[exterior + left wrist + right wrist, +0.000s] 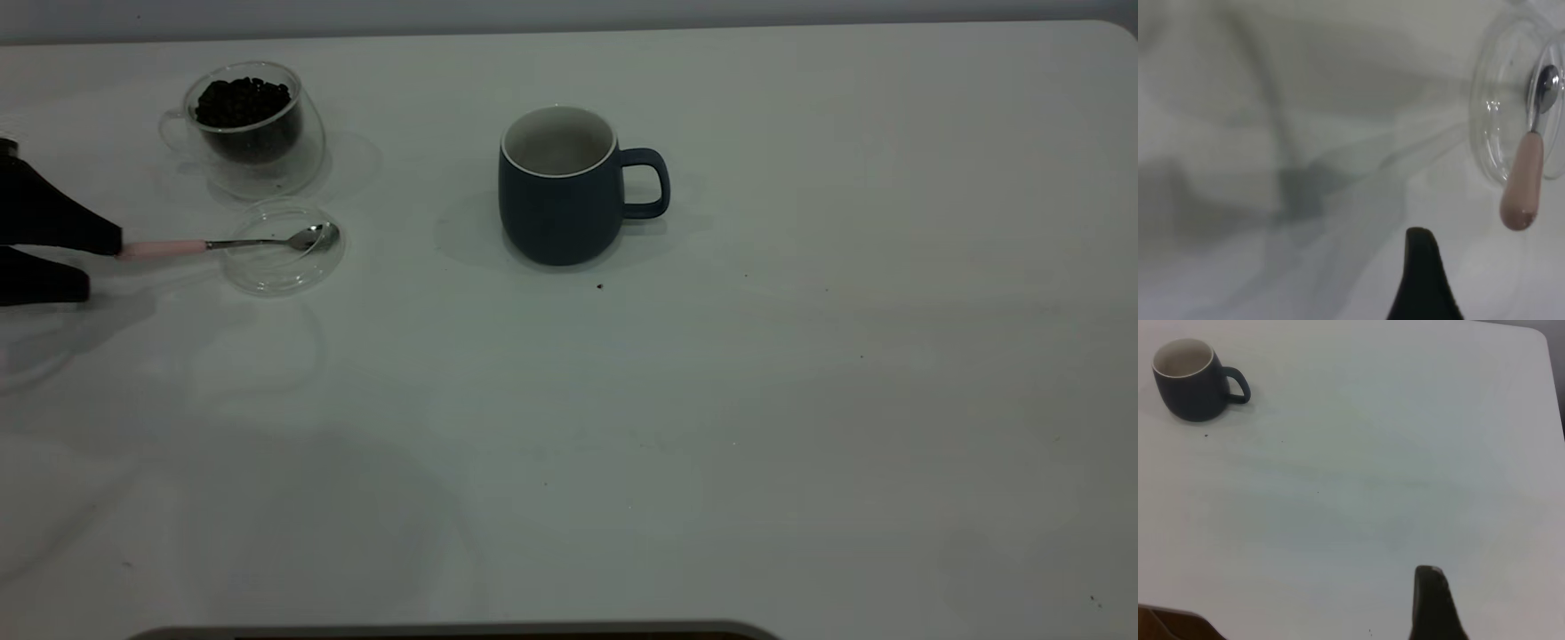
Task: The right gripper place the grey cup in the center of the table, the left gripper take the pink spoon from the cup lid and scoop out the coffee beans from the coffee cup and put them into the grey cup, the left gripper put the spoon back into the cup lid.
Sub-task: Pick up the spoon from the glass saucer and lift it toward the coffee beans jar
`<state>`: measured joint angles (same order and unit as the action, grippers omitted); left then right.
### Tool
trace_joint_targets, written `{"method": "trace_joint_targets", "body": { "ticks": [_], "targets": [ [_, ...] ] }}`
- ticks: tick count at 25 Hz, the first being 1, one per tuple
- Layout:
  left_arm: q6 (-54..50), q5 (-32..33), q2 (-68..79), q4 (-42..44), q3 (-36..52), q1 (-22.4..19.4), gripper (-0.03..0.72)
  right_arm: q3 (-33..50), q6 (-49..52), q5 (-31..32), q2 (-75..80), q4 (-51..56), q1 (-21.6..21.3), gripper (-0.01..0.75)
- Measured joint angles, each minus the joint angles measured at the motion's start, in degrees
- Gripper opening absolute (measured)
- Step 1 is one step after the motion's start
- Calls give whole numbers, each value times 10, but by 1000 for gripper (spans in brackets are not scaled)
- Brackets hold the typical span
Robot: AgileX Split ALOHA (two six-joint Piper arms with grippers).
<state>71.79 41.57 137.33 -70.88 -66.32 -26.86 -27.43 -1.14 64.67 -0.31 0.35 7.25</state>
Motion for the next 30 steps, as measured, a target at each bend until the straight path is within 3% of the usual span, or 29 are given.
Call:
{"method": "trace_joint_targets", "body": {
  "ticks": [10,30],
  "targets": [
    [41,-1,5,-45,0,13,593,0,0,0,0,1,0,497],
    [44,-7,5,-47,0,48,593,0,0,0,0,1,0,497]
  ]
}}
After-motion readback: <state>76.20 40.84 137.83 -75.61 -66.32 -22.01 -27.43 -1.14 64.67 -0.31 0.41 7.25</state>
